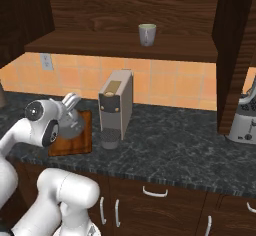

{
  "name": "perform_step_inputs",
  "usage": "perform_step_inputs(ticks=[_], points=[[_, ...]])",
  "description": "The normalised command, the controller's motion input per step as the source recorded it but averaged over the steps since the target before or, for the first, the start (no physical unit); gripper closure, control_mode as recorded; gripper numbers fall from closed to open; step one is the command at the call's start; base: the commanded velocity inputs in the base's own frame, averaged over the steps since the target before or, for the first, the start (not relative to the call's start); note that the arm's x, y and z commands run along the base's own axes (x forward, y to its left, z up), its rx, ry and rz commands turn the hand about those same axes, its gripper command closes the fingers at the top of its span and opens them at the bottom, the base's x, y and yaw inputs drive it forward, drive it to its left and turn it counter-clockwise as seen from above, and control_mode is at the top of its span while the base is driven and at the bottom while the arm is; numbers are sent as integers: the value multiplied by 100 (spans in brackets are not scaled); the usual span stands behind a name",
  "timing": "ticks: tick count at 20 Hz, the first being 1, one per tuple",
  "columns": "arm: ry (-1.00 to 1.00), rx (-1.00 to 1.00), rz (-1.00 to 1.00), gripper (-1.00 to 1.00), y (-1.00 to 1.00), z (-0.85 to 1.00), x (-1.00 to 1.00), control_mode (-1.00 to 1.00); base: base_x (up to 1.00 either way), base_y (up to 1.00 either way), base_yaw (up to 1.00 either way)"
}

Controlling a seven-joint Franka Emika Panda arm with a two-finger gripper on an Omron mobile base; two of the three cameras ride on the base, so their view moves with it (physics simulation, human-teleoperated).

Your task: Pick the kettle from the counter and place it on the tray. Then pick the mug from the cabinet and place it on the tray. Then close the cabinet doors.

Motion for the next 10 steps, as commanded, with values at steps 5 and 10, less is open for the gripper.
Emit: perform_step_inputs(ticks=[5, 10], points=[[11, 6, 0, 100, 32, -14, 65, -100, 0, 0, 0], [9, 11, 0, 100, 24, -14, 58, -100, 0, 0, 0]])
